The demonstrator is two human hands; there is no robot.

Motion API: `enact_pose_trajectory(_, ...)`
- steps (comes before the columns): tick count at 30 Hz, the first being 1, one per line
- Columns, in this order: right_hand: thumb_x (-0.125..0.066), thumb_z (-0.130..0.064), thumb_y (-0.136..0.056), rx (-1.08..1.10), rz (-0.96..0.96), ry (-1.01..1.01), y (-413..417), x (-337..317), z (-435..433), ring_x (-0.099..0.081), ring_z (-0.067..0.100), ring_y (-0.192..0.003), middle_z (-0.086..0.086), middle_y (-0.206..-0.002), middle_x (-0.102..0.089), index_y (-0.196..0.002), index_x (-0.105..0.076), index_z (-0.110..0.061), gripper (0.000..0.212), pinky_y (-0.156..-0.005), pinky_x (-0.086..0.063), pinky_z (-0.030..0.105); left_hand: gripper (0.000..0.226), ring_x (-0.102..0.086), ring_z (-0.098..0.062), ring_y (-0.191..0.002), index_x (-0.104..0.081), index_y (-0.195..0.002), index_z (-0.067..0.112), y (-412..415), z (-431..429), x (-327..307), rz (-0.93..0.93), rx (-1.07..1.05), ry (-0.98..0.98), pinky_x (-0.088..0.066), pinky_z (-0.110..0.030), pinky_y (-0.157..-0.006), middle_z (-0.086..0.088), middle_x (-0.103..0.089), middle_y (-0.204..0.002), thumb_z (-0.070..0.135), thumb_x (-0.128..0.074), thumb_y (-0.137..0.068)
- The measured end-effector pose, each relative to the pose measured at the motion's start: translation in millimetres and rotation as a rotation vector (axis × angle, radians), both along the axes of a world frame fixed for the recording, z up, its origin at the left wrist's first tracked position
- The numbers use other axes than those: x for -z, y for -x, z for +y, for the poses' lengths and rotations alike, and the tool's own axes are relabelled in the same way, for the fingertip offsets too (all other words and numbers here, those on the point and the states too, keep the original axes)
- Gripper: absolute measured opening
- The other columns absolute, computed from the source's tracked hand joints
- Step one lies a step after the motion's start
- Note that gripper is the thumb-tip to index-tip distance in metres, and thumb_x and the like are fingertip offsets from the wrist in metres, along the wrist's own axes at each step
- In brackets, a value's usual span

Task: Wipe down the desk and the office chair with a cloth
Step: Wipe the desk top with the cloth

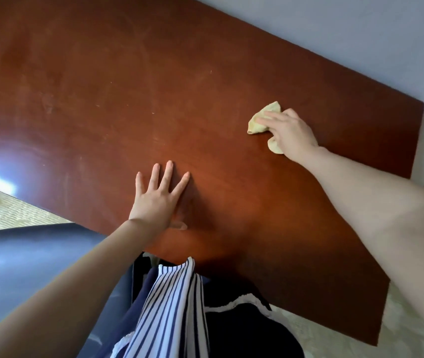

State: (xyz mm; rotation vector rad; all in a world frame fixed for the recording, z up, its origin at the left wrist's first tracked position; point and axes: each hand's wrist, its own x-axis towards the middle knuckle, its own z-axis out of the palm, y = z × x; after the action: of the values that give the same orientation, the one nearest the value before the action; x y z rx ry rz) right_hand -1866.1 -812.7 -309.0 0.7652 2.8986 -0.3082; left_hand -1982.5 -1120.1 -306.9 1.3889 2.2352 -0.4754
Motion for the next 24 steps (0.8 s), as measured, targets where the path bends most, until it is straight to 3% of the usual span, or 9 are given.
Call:
enact_pose_trajectory(5, -0.049, -0.001, -0.092, 0.436, 0.123, -0.026, 57, 10, -6, -0.041, 0.025, -0.117, -0.005, -0.138, -0.049, -0.134, -0.051, -0.028, 0.05, -0.09, -0.041, 0.034, 0.119, 0.015, -0.036, -0.144, 0.024, -0.146, 0.029, 1, 1, 2, -0.014, -0.018, -0.009, -0.003, -0.061, -0.112, -0.012, 0.024, -0.155, 0.072, -0.058, -0.072)
enact_pose_trajectory(8, -0.042, 0.005, -0.09, 0.618, 0.167, 0.033, 81, 17, -41, -0.036, 0.022, -0.121, -0.013, -0.145, -0.039, -0.134, -0.048, -0.035, 0.06, -0.091, -0.034, 0.034, 0.119, 0.016, -0.035, -0.144, 0.026, -0.145, 0.03, 2, 2, 4, -0.014, -0.038, -0.004, -0.002, -0.061, -0.112, -0.012, 0.025, -0.155, 0.072, -0.058, -0.071)
enact_pose_trajectory(11, -0.042, 0.002, -0.091, 0.409, 0.114, 0.031, 84, 20, -80, -0.035, 0.023, -0.118, -0.017, -0.147, -0.033, -0.136, -0.042, -0.038, 0.06, -0.089, -0.034, 0.036, 0.12, 0.017, -0.035, -0.144, 0.027, -0.145, 0.031, 5, 1, 4, -0.012, -0.046, 0.003, -0.002, -0.061, -0.111, -0.011, 0.026, -0.155, 0.072, -0.058, -0.071)
enact_pose_trajectory(15, -0.042, -0.016, -0.098, 0.11, 0.07, 0.047, 63, 21, -119, -0.036, 0.025, -0.117, -0.016, -0.148, -0.031, -0.138, -0.04, -0.036, 0.045, -0.091, -0.037, 0.04, 0.12, 0.015, -0.035, -0.144, 0.024, -0.146, 0.031, 8, 2, 2, -0.021, -0.032, 0.029, -0.001, -0.062, -0.111, -0.01, 0.024, -0.156, 0.075, -0.058, -0.07)
enact_pose_trajectory(20, -0.051, -0.025, -0.095, -0.134, 0.05, 0.124, 16, 14, -166, -0.035, 0.023, -0.121, -0.011, -0.146, -0.038, -0.134, -0.049, -0.031, 0.039, -0.094, -0.035, 0.039, 0.1, 0.0, -0.031, -0.147, 0.002, -0.151, 0.034, 17, 8, -12, -0.09, -0.056, 0.012, 0.0, -0.06, -0.112, -0.006, 0.007, -0.16, 0.072, -0.054, -0.077)
enact_pose_trajectory(24, -0.052, -0.023, -0.093, -0.276, 0.027, 0.171, -21, 3, -193, -0.038, 0.027, -0.114, -0.004, -0.13, -0.052, -0.118, -0.06, -0.024, 0.026, -0.091, -0.039, 0.046, 0.081, -0.012, -0.027, -0.146, -0.017, -0.15, 0.026, 13, 4, -16, -0.151, -0.161, -0.066, 0.0, -0.057, -0.114, -0.004, -0.01, -0.16, 0.061, -0.052, -0.086)
